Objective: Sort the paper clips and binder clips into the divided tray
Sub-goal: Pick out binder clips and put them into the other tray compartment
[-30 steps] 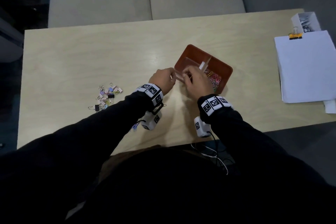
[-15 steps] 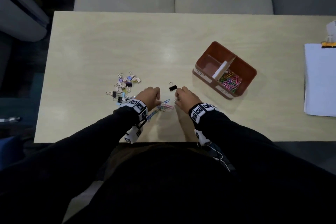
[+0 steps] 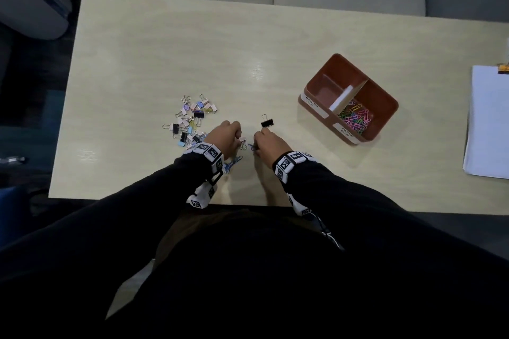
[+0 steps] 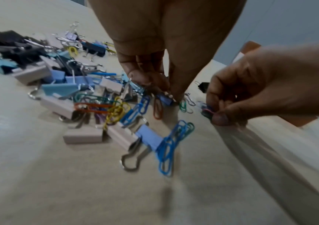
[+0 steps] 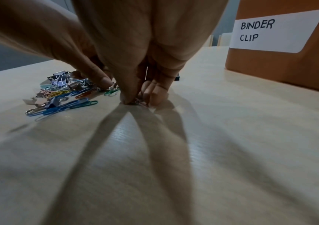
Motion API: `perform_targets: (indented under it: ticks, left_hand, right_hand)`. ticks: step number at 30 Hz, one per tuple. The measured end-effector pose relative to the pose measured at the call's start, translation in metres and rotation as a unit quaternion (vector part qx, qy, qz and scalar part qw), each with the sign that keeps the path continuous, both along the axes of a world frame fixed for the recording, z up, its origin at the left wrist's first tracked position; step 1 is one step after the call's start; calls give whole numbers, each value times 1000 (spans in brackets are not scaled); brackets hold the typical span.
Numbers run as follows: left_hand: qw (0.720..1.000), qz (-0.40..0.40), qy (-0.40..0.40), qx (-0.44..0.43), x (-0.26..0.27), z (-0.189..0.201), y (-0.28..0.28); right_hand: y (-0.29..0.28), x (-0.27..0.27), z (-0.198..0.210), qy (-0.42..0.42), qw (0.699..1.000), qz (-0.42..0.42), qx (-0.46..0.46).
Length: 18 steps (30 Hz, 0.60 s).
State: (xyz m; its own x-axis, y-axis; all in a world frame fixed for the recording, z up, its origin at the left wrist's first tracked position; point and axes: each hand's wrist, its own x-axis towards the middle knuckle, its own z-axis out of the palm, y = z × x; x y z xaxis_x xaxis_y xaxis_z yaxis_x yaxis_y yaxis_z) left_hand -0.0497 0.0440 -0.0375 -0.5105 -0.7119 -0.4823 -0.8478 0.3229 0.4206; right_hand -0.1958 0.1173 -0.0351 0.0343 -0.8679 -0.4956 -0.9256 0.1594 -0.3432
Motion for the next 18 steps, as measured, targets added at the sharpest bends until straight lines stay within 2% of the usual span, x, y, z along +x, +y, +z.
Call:
perform_targets:
  ticks: [4, 9, 14, 18]
  left_hand:
    - [999, 31, 23, -15, 6, 5, -8]
    - [995, 80, 54, -41, 22, 10, -8]
    - [999, 18, -10, -37, 34, 12, 5]
    - [998, -2, -55, -40, 31, 5, 19]
  right_hand:
    - [0, -5, -3, -10, 1000, -1, 9]
    - [1, -19, 2, -63, 995, -82, -7]
    - [5, -32, 6, -198, 964, -180, 2]
    - [9, -32, 10, -239, 941, -241, 4]
